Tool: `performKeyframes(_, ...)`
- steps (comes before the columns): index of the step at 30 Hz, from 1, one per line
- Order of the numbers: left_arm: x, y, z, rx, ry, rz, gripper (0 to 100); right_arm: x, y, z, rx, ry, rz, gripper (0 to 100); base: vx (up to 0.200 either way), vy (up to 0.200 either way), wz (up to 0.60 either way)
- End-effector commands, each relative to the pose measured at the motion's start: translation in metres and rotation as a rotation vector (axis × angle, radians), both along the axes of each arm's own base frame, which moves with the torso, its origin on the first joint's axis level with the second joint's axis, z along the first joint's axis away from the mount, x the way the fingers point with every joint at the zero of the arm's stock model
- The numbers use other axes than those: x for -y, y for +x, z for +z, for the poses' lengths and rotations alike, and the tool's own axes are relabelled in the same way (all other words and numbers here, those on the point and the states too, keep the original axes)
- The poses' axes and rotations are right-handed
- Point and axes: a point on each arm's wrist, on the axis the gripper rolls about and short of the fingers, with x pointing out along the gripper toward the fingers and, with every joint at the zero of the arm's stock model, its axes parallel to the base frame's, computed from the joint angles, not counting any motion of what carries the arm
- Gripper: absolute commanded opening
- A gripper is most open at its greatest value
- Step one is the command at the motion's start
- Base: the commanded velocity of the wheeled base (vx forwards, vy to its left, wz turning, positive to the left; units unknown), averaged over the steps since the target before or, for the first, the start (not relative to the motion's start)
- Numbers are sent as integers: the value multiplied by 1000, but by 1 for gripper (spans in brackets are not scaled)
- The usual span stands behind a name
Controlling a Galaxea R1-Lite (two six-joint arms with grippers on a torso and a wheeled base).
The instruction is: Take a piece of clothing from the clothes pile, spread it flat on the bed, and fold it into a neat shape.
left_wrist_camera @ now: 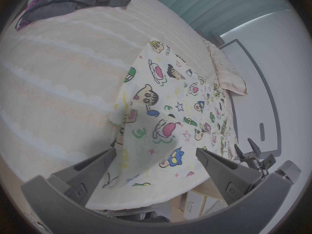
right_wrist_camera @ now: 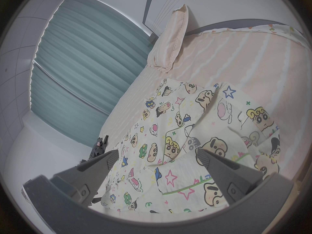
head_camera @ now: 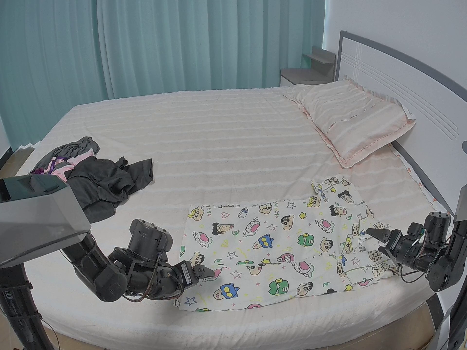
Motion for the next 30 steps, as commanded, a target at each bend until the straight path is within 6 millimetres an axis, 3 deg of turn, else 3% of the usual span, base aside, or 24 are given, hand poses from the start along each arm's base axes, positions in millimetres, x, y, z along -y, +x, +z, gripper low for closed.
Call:
performKeyframes(1,2,-1,-10,-17,39,8,100,0,0,-1,-4,0,-2,100,0,0,0)
performKeyframes(12,-2,-5,-26,16,214,-11,100,0,1,-3,-10,1,-2,100,0,0,0)
performKeyframes(23,-7,7,25,153,86,59,100,0,1,-3,-12,1,-2,100,0,0,0)
performKeyframes(30,1,19,26,143,-1,37,100,0,1,-3,-12,1,-2,100,0,0,0)
